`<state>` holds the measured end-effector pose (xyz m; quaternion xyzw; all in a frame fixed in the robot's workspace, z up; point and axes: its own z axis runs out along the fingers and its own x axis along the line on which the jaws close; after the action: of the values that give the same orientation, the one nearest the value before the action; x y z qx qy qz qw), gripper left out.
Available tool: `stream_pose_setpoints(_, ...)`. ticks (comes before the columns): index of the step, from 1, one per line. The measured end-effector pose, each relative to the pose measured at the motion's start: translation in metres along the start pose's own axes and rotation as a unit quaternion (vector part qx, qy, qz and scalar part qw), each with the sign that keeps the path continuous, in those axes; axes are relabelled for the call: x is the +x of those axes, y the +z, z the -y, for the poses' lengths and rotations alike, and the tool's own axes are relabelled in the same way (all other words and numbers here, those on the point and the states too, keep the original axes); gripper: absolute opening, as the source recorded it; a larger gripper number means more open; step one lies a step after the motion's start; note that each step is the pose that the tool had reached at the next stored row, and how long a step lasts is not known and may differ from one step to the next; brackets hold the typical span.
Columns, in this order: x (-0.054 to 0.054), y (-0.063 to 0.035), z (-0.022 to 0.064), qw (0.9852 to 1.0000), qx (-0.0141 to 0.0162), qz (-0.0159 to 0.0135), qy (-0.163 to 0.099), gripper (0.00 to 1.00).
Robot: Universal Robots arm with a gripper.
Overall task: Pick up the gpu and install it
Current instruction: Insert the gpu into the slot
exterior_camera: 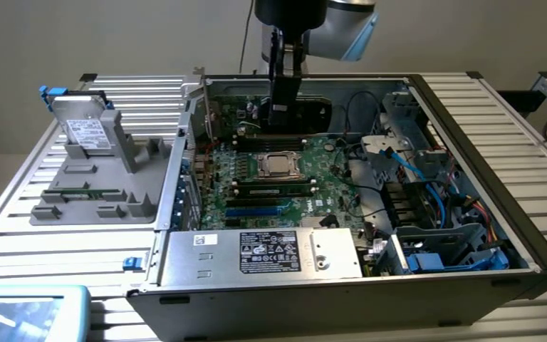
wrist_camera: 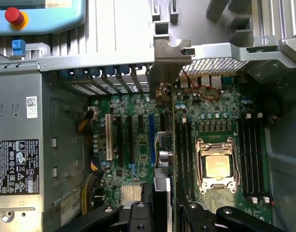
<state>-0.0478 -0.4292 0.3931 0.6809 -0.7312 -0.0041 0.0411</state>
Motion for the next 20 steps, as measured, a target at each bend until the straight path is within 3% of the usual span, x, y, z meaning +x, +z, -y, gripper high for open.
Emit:
stream_pose_setpoints(11, -0.001, 0.0196, -0.0015, 1.0000, 0.0000, 0.0005, 0.000, 0.29)
stream_pose_setpoints(15, 0.000, 0.0262, -0.0010, 1.0000, -0.0006, 0.0045, -0.001, 0.29)
stream_pose_setpoints(20, 0.001, 0.0315, -0.0008, 0.9999, -0.0053, 0.0112, -0.001, 0.29)
